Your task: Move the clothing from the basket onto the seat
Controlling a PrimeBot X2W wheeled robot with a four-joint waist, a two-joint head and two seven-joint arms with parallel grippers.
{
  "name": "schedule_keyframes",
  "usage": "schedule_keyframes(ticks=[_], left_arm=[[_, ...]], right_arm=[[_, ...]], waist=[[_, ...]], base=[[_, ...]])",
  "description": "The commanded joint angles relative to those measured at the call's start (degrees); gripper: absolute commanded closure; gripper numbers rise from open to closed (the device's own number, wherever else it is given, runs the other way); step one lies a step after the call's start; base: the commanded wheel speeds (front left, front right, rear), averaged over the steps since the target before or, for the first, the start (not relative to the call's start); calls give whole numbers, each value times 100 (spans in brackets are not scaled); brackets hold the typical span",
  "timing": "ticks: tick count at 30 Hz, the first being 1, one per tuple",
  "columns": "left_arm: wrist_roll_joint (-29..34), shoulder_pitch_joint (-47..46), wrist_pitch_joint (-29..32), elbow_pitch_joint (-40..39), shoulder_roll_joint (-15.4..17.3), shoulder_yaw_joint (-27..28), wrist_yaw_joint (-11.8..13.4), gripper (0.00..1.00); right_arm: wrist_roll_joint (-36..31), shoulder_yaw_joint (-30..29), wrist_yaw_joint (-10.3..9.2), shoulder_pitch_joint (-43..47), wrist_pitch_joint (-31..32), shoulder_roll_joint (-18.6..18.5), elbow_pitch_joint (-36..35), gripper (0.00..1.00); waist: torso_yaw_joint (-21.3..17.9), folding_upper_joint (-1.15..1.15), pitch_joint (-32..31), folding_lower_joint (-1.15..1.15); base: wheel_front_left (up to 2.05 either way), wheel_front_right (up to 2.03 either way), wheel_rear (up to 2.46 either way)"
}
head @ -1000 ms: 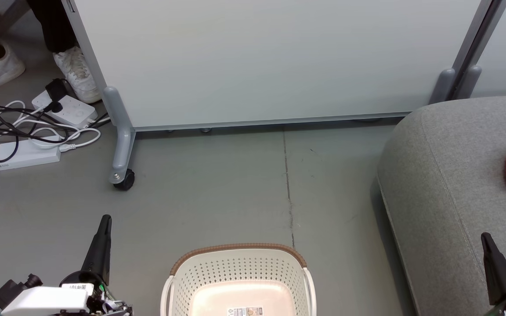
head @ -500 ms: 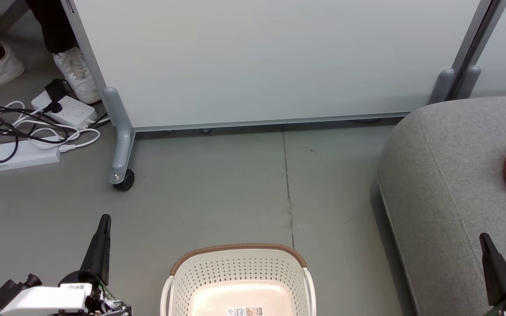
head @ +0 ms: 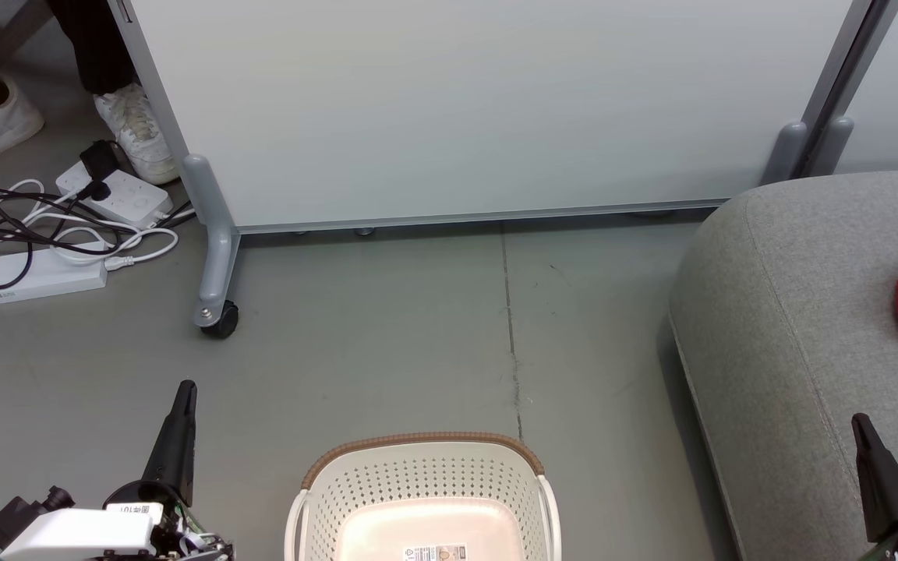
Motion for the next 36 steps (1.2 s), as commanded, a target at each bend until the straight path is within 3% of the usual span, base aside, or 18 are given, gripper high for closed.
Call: schedule_keyframes(ticks=[1, 36], left_arm=[[17, 23, 11, -21, 3, 34, -23, 100], [54, 25, 46, -23, -26, 61, -17, 100]], right_arm=[[43, -12, 13, 60, -4, -41, -36, 100], [110, 91, 12, 62, -119, -133, -60, 100]], waist=[[0, 0, 0, 0], [0, 0, 1, 0]], base=[[0, 0, 0], [0, 0, 0]])
